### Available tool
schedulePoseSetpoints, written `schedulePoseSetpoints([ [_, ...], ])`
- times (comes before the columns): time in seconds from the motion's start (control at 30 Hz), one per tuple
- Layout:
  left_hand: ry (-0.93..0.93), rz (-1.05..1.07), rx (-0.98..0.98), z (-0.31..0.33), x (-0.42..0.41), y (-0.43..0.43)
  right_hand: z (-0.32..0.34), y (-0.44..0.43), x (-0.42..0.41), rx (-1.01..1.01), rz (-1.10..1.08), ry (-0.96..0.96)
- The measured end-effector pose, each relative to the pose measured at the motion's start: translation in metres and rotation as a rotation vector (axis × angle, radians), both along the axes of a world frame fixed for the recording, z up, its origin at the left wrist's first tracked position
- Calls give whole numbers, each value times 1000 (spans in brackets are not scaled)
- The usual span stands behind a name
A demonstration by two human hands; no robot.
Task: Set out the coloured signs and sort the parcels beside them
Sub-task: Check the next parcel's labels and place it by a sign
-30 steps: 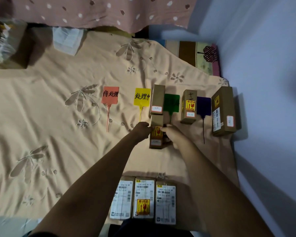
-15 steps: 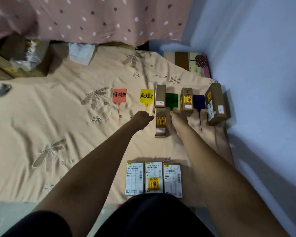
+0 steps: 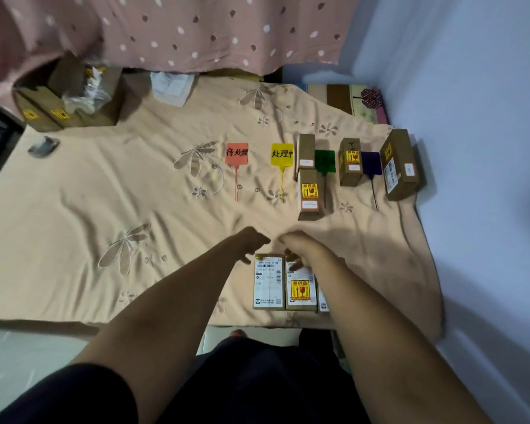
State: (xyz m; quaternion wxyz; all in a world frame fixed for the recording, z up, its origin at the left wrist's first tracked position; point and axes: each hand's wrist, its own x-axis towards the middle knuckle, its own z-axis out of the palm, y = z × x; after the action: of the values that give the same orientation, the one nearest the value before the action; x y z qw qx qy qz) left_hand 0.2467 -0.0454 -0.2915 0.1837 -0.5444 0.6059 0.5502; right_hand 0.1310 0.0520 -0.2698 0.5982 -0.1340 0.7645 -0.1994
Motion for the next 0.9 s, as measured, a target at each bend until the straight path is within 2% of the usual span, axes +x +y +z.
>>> schedulePoseSetpoints([
  [0.1, -46, 38, 112, -26, 25, 26, -22, 12, 18, 89, 9, -17],
  [0.2, -36, 119, 205, -41, 38, 48, -42, 16, 26, 68, -80, -8],
  [0.37, -60, 157, 119, -31, 40, 43, -32, 14, 31, 26, -235, -66],
  [0.5, -3, 165, 33, -5, 34, 11, -18, -3, 21, -59, -272, -23],
  [0.63, 173, 334, -51, 40, 14, -23, 31, -33, 7, -297, -165, 163],
  [0.77, 448, 469, -110, 93, -12, -52, 85, -69, -11, -574, -198, 145],
  [0.9, 719, 578, -264, 155, -30, -74, 151, -96, -32, -795, -160, 295],
])
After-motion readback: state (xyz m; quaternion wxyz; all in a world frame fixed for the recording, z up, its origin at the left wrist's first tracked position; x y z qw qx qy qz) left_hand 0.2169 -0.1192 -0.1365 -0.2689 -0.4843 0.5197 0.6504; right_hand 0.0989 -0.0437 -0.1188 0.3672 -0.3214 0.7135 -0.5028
